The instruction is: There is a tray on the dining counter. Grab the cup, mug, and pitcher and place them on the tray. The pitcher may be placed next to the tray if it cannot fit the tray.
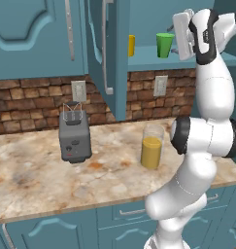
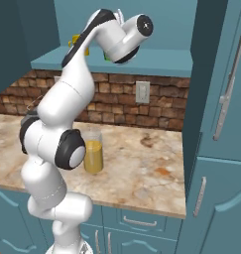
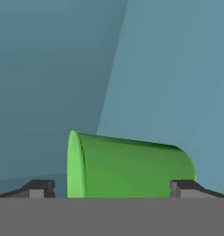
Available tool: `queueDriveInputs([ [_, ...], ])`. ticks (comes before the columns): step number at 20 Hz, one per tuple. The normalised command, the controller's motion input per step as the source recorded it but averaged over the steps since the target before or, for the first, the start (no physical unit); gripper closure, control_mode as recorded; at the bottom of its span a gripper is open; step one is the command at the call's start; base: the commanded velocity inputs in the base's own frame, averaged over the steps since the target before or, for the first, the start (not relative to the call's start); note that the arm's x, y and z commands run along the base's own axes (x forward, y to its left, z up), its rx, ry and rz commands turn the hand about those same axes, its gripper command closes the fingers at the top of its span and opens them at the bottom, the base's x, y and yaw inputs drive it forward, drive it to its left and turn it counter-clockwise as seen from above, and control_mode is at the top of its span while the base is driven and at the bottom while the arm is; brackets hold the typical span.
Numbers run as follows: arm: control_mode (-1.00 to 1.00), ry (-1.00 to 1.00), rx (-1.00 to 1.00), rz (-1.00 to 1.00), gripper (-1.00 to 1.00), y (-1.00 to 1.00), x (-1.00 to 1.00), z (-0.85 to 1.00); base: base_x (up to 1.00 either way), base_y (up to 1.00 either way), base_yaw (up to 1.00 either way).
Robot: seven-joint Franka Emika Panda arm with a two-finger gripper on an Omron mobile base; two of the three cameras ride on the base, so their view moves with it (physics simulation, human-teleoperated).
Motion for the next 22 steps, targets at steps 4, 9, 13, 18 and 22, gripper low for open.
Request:
queueDriveInputs([
  [4, -1.00, 0.06, 0.01, 0.00, -1.00, 0.00, 0.15, -0.11, 0.00, 0.00, 0.00],
  [9, -1.00, 0.07, 0.01, 0.00, -1.00, 0.00, 0.04, -0.15, 0.00, 0.00, 0.00],
  [13, -1.00, 0.10, 0.00, 0.00, -1.00, 0.00, -0.02, -0.29, 0.00, 0.00, 0.00],
  [18, -1.00, 0.13, 0.00, 0.00, -1.00, 0.00, -0.15, -0.42, 0.00, 0.00, 0.00],
  [22, -1.00, 0.15, 0.00, -0.02, -1.00, -0.02, -0.40, -0.57, 0.00, 0.00, 0.00],
])
